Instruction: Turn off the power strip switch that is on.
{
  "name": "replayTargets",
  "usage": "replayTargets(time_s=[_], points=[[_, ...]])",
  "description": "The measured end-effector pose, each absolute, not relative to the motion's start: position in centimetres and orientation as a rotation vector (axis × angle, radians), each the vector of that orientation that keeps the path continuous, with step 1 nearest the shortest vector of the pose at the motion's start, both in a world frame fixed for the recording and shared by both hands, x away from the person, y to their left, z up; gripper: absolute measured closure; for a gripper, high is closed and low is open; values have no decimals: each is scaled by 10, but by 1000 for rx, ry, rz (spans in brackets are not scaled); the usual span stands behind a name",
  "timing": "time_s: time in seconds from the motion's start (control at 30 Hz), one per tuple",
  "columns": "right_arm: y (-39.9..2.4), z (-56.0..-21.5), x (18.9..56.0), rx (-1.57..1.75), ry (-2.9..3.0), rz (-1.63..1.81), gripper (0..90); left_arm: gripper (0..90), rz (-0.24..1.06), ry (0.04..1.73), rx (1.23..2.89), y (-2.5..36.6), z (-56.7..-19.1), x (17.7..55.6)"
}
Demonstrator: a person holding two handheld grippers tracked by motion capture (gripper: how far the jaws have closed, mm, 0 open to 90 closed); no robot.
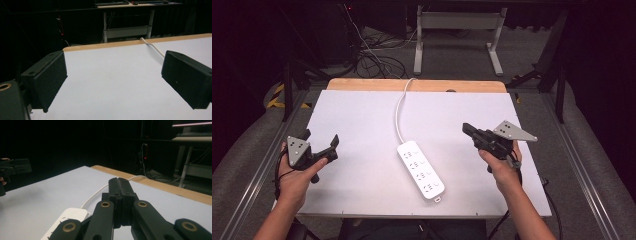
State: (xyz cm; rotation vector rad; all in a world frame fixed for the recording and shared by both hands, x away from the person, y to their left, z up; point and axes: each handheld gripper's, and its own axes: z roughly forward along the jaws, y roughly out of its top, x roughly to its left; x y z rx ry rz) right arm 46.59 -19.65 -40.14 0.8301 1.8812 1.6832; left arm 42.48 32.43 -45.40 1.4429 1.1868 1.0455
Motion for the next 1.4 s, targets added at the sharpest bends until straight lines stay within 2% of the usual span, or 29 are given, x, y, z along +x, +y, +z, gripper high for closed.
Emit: replayTargets(time_s=[0.5, 1.0, 1.1, 1.2, 1.4], points=[[-238, -422, 443, 760, 1727, 1694, 899, 69, 1047, 1192, 1439, 325, -454, 424], [-247, -432, 445, 774, 1726, 1679, 885, 70, 1041, 1186, 1438, 324, -453, 425], [-246, -433, 445, 768, 1732, 1686, 824, 70, 1042, 1185, 1441, 323, -453, 425], [-245, -433, 445, 775, 1717, 1702, 708, 70, 1041, 1184, 1440, 323, -453, 425], [-242, -433, 449, 826, 1709, 1712, 285, 70, 1037, 1188, 1440, 323, -453, 425]])
